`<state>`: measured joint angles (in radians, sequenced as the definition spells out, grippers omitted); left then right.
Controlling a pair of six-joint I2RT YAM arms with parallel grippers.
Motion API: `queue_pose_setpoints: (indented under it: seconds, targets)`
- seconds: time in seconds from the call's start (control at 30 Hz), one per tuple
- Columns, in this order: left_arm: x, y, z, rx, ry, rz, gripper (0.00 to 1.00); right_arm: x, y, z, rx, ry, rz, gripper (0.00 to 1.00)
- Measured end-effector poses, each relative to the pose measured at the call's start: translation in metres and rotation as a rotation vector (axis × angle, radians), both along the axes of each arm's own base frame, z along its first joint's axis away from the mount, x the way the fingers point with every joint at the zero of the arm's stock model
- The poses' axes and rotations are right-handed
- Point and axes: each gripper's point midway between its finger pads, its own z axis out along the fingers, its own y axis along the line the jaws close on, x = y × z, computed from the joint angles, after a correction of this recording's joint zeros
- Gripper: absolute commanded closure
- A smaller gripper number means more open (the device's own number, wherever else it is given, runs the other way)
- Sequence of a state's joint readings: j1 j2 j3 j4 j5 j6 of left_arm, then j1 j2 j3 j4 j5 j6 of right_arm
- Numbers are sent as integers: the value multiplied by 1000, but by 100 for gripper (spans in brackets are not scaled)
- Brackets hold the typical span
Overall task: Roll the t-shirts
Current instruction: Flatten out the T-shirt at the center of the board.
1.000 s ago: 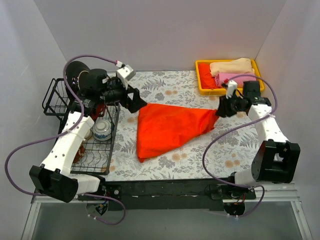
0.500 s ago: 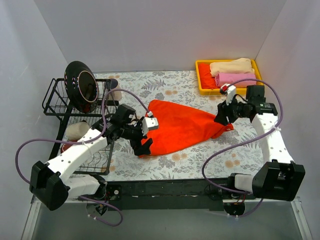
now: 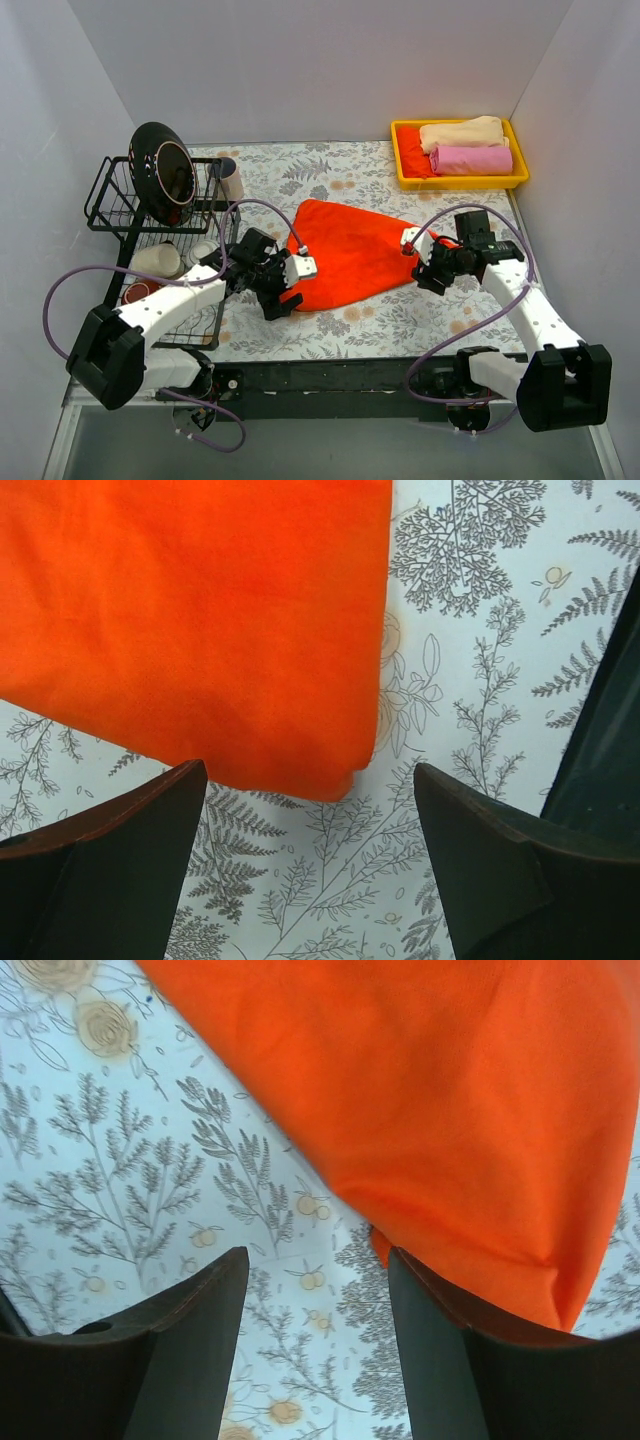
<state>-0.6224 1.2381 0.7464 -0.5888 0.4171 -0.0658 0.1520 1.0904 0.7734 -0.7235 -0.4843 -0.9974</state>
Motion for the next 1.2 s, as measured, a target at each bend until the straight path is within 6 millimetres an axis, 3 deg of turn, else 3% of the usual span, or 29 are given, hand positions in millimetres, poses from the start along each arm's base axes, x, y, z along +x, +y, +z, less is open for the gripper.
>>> queue_pose_setpoints:
  seconds: [0.1,0.2,0.23,0.3,0.43,0.5,0.57,0.6,0.63,0.73,0.83,0.93,1.07,1.2]
  targets:
    - [6,0,-3,7,-23,-1,25,10,0,-7,-40,-35,54,33]
    - [8,0,-9,16,-27,6,40,17,3,-19,-77,-56,123,33]
    - [9,1,-11,23,-24,13,51,17,5,-25,-89,-55,152,33]
    - [11,1,-15,33,-17,25,61,16,7,-35,-104,-46,189,33]
    - [11,2,-19,41,-5,37,100,15,14,-55,-134,-33,257,34]
    - [11,3,-19,42,-1,46,100,16,18,-64,-143,-34,281,36]
    - [12,4,-19,43,-1,51,100,19,20,-74,-155,-44,289,46]
    - [13,5,-19,43,0,57,100,20,22,-79,-156,-56,288,54]
    - [14,7,-19,44,4,65,100,24,24,-78,-155,-83,287,73]
    - [17,13,-18,45,20,96,100,39,25,-79,-167,-149,244,95]
    - [24,16,-6,30,37,137,100,39,24,-76,-165,-124,213,99]
    - [39,13,26,-25,15,183,100,38,31,-49,-127,-78,197,99]
    - [57,5,92,-139,-78,219,100,40,50,37,0,-125,192,99]
    - [54,8,158,-256,-176,220,100,11,58,109,113,-170,197,99]
